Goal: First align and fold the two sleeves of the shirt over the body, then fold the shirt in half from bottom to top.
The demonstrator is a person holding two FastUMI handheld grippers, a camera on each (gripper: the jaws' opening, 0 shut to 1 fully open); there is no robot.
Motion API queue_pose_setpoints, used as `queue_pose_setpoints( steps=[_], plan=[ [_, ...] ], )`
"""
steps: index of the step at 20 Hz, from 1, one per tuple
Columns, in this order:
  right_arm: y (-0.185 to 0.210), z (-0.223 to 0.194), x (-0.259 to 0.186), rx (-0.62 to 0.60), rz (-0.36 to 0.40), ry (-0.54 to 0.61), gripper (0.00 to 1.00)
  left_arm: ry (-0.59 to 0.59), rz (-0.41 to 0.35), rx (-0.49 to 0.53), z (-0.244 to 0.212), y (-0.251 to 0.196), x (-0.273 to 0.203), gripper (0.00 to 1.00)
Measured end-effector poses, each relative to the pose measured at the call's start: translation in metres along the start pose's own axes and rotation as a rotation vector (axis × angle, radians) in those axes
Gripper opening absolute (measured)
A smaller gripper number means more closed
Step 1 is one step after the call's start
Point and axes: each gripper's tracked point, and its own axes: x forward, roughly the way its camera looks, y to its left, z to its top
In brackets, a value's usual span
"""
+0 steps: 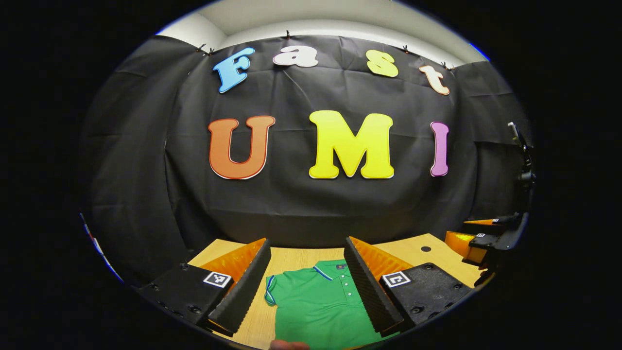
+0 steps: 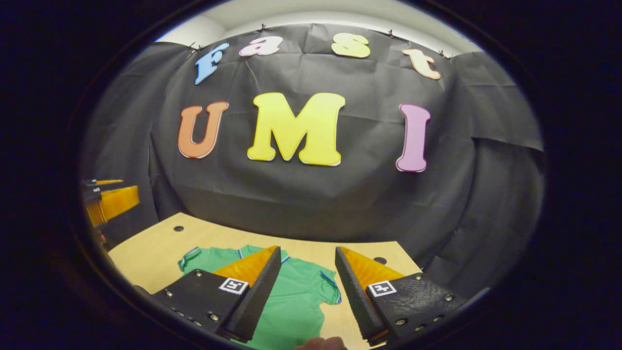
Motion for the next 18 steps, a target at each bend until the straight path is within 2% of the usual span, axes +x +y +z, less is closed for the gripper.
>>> queue_pose_setpoints(
  steps=[1, 2, 6, 10, 11, 12, 13, 15, 16, 17, 18],
  plan=[
    [-0.007, -0.009, 0.008, -0.006, -0.003, 0.018, 0.8, 0.015, 0.008, -0.001, -0.005, 0.0, 0.0, 0.97],
    [-0.014, -0.02, 0.017, -0.009, -0.005, 0.036, 0.75, 0.029, 0.016, -0.005, -0.011, 0.001, 0.0, 0.97],
    [-0.035, -0.046, 0.055, -0.031, -0.019, 0.088, 0.75, 0.073, 0.057, 0.011, -0.026, 0.005, -0.001, 0.97],
    [-0.039, -0.068, 0.1, -0.085, 0.016, 0.124, 0.75, 0.108, 0.102, -0.008, -0.036, 0.012, 0.0, 0.98],
    [-0.038, -0.074, 0.111, -0.104, 0.031, 0.136, 0.8, 0.113, 0.122, -0.002, -0.039, 0.016, 0.0, 0.97],
    [-0.036, -0.08, 0.12, -0.117, 0.046, 0.144, 0.8, 0.119, 0.136, 0.003, -0.042, 0.019, -0.001, 0.97],
    [-0.034, -0.085, 0.129, -0.124, 0.058, 0.154, 0.75, 0.127, 0.144, 0.002, -0.043, 0.022, -0.001, 0.97],
    [-0.034, -0.098, 0.151, -0.138, 0.071, 0.173, 0.75, 0.148, 0.162, -0.01, -0.052, 0.026, -0.002, 0.97],
    [-0.036, -0.105, 0.16, -0.144, 0.07, 0.182, 0.8, 0.161, 0.169, -0.017, -0.057, 0.026, -0.002, 0.97],
    [-0.037, -0.113, 0.172, -0.149, 0.074, 0.194, 0.8, 0.17, 0.175, -0.027, -0.061, 0.026, -0.004, 0.97],
    [-0.037, -0.119, 0.181, -0.155, 0.075, 0.205, 0.75, 0.172, 0.181, -0.037, -0.064, 0.027, -0.004, 0.98]
  ],
)
